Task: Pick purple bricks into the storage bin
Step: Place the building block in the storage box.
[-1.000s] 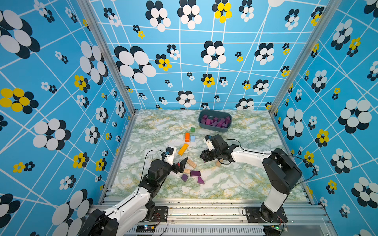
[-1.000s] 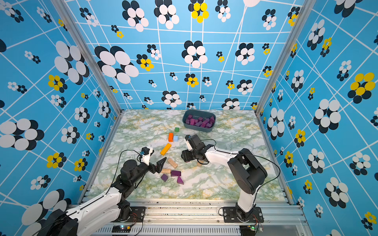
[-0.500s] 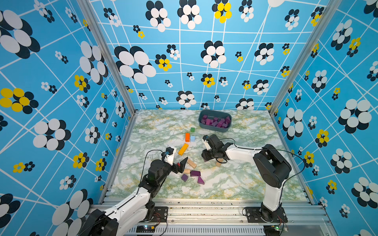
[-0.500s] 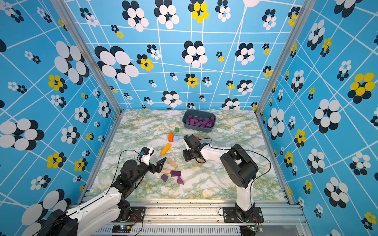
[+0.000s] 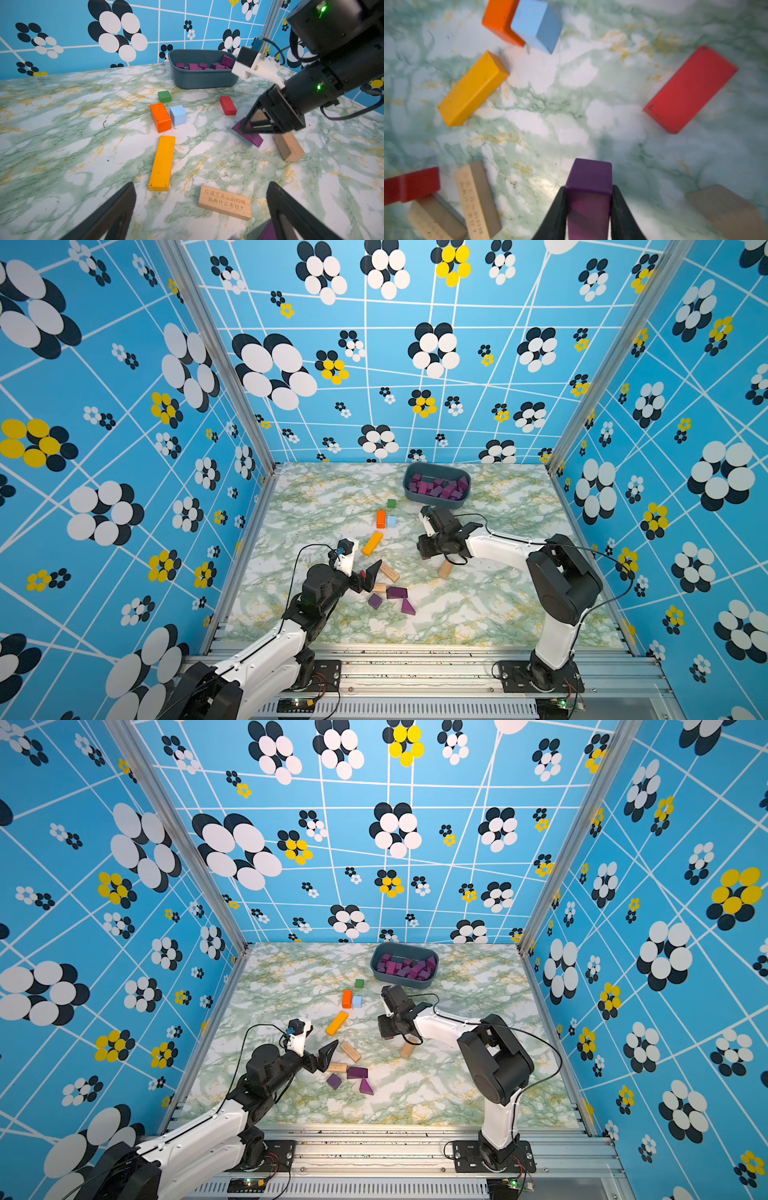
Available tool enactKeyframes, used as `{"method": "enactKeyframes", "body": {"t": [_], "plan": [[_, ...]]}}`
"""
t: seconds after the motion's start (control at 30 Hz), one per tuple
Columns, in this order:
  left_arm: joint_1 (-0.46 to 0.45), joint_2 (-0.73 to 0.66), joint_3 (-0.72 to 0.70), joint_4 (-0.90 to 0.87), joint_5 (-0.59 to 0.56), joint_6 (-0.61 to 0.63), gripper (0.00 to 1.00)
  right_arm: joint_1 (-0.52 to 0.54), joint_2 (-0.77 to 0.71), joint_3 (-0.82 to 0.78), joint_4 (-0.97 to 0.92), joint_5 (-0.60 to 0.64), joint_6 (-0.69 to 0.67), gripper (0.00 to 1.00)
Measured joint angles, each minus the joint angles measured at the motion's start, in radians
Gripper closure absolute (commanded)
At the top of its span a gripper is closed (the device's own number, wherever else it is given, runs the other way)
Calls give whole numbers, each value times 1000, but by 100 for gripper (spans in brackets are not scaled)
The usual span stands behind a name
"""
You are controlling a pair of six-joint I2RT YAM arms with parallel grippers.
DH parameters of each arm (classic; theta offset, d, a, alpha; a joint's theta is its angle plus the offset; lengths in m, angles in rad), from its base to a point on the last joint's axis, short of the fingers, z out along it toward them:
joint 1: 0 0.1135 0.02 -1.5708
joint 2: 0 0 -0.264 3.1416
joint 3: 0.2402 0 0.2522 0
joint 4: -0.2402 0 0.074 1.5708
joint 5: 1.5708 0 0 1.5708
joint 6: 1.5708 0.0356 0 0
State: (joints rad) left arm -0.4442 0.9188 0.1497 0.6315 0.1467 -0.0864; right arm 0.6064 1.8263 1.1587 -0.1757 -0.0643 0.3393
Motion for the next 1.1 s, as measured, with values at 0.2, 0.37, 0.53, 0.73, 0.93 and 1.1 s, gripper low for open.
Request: {"method": "enactKeyframes", "body": {"t": [0.2,0.37,0.53,0.73,0.93,1.1], "plan": [[7,3,5,-61,-56,-16,1,-156,-9,121,36,-54,34,87],[11,0,5,-90,-78,-27,0,-243,68,295,48,-73,43,87],[11,-12,13,-117,-88,-34,1,-291,246,531,19,-79,43,77],[12,-14,72,-202,-83,-56,1,-331,414,717,-54,-97,27,36],[12,-14,127,-282,-84,-114,1,-335,346,635,-92,-107,-19,33],[13,44,261,-476,-71,-192,1,-309,78,351,-51,-114,-26,33]]}}
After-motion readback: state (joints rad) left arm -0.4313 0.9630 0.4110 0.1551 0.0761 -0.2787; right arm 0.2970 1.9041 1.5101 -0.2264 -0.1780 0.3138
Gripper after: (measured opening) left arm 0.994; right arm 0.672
